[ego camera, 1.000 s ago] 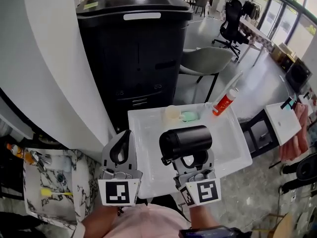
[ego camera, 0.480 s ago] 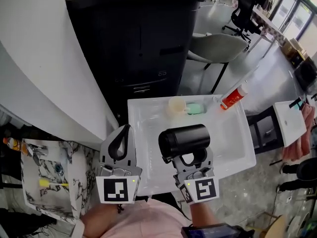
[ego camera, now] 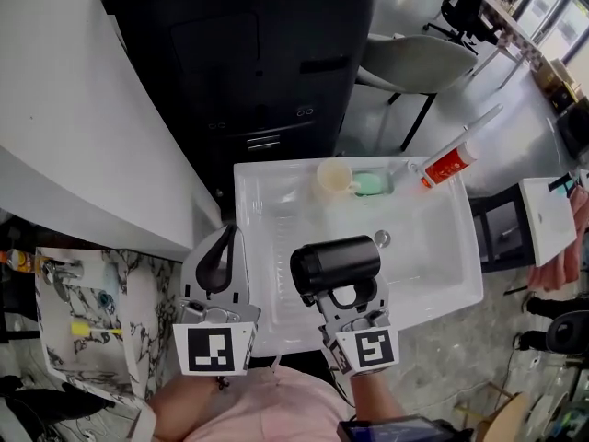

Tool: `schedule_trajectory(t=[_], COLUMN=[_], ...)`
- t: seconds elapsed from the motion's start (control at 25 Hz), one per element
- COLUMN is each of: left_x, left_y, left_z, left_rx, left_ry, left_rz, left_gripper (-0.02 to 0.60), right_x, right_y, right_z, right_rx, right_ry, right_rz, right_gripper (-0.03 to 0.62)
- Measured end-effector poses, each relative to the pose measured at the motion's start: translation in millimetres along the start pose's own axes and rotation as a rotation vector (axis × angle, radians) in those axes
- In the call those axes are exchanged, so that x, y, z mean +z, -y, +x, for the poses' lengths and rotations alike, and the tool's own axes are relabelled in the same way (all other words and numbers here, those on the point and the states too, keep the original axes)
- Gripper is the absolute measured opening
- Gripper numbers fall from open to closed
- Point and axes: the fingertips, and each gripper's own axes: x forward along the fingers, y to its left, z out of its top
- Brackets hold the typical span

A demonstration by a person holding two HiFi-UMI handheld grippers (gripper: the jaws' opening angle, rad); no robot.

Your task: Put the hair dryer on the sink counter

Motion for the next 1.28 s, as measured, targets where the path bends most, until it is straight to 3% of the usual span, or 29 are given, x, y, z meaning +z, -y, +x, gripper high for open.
schedule_trajectory(t=[0.56, 1.28], left_x=[-23.1, -39.9], left_y=[5.1, -14.5], left_z=[12.5, 42.5], left_rx=[0.009, 0.071], left_ry=[-0.053, -0.098], left_rz=[-0.027, -0.043], left_gripper=[0.009, 0.009], right_x=[-59.3, -94.6], right_y=[6.2, 20.3], right_z=[17.3, 68.4], right_rx=[0.035, 0.104], right_ry=[-0.175, -0.32], right_rz=[0.043, 0.143], right_gripper=[0.328, 0.328])
